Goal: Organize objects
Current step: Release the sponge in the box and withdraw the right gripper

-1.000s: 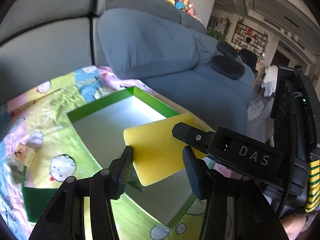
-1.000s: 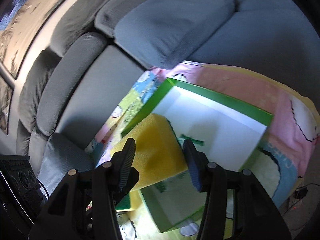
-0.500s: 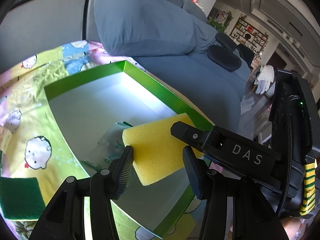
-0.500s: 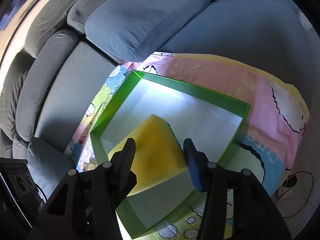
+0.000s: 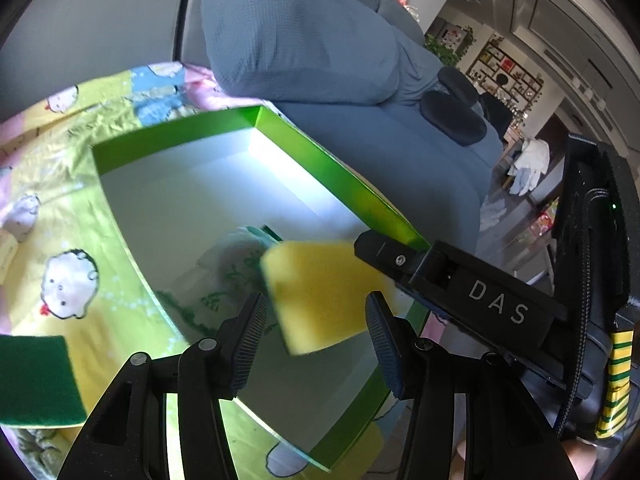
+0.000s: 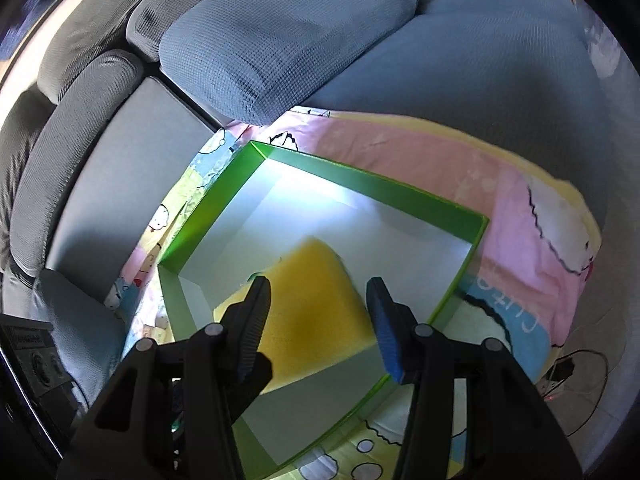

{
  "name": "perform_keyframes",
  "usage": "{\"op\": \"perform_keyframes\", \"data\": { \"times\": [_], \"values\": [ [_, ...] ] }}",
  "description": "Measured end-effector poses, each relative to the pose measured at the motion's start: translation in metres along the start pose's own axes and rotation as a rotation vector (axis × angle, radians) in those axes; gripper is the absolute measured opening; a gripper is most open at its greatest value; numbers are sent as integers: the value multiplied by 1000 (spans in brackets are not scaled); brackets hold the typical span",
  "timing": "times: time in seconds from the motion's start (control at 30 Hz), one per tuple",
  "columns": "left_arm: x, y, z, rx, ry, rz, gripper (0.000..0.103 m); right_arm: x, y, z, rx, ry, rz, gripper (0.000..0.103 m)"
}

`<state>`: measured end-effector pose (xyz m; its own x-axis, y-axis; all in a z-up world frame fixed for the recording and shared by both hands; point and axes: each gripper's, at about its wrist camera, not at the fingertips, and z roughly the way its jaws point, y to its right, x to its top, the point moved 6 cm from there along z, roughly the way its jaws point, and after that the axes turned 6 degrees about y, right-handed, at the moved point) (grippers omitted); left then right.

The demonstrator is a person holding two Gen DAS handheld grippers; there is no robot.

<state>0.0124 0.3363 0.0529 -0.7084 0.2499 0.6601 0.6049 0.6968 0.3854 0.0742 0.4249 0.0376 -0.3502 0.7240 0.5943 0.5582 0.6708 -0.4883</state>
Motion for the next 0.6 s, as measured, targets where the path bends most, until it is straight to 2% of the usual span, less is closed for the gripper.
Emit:
{"op": "perform_keyframes", "data": {
  "times": [0.13,0.27,0.33,0.43,0.6],
  "values": [
    [3,-3,-17,30,36,17,52,3,-10,-10,33,40,-25,66],
    [3,-13,-40,70,67,20,52,4,-25,-21,84,74,-45,71],
    [4,-20,-52,95,83,17,56,2,-35,-26,130,80,-57,74],
    [3,-37,-77,153,130,9,64,-1,-55,-29,186,85,-73,79],
    [-4,-78,-119,271,195,-61,66,-13,-91,-39,312,76,-134,86]
  ]
}}
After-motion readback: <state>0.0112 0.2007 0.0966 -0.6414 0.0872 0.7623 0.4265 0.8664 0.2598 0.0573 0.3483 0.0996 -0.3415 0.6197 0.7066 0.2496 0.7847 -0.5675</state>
